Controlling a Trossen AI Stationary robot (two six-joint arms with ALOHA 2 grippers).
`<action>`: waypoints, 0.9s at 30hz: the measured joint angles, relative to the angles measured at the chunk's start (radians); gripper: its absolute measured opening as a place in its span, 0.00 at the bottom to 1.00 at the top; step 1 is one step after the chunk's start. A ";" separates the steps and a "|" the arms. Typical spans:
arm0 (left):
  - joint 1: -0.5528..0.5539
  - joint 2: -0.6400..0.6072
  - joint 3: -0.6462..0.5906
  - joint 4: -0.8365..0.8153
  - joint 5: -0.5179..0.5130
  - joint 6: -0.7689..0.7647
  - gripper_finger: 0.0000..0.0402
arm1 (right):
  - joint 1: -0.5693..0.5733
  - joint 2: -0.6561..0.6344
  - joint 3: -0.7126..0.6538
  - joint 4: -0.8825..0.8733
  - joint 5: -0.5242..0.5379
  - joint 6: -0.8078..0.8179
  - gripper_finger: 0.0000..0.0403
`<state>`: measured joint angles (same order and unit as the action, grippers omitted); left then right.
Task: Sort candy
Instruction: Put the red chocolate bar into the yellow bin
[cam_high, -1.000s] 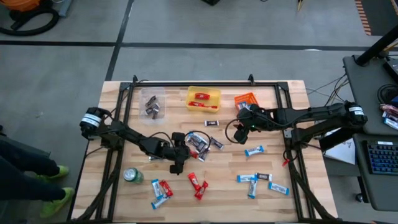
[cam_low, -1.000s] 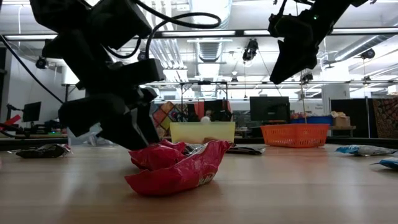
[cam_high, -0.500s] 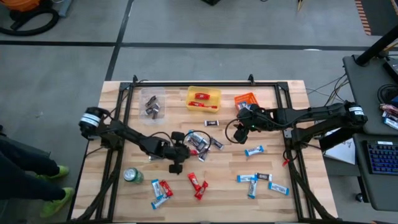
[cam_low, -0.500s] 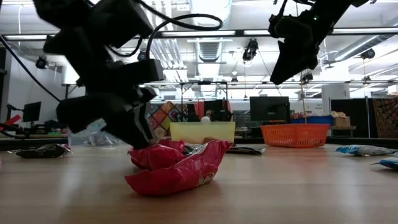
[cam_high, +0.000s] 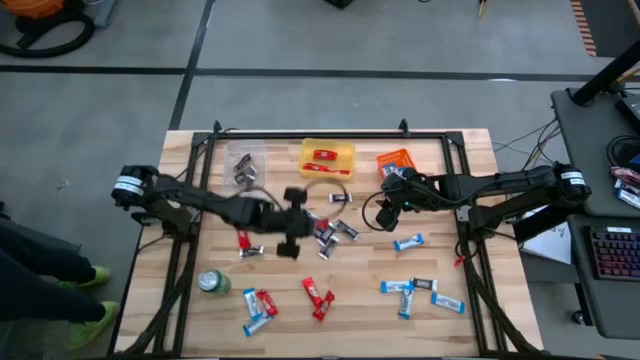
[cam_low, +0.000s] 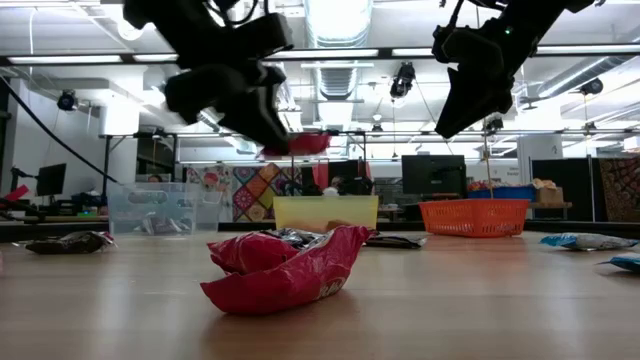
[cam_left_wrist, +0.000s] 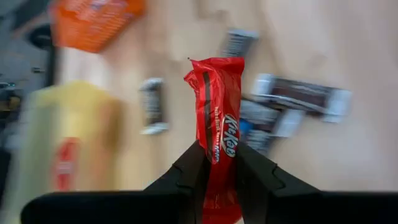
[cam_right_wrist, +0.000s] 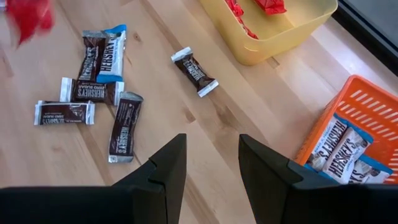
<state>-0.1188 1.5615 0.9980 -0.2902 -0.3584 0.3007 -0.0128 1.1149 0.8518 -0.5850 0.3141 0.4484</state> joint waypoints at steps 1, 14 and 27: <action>0.029 -0.008 0.009 0.003 0.000 0.026 0.12 | 0.000 0.000 -0.001 0.000 0.000 0.000 0.33; 0.476 0.125 0.212 0.070 0.242 -0.028 0.12 | 0.000 0.000 -0.021 0.039 0.000 -0.007 0.33; 0.601 0.368 0.451 -0.057 0.347 0.092 0.12 | 0.000 0.000 -0.057 0.045 0.000 0.006 0.33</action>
<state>0.4820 1.9290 1.4489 -0.3476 -0.0113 0.3929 -0.0132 1.1149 0.7945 -0.5403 0.3145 0.4542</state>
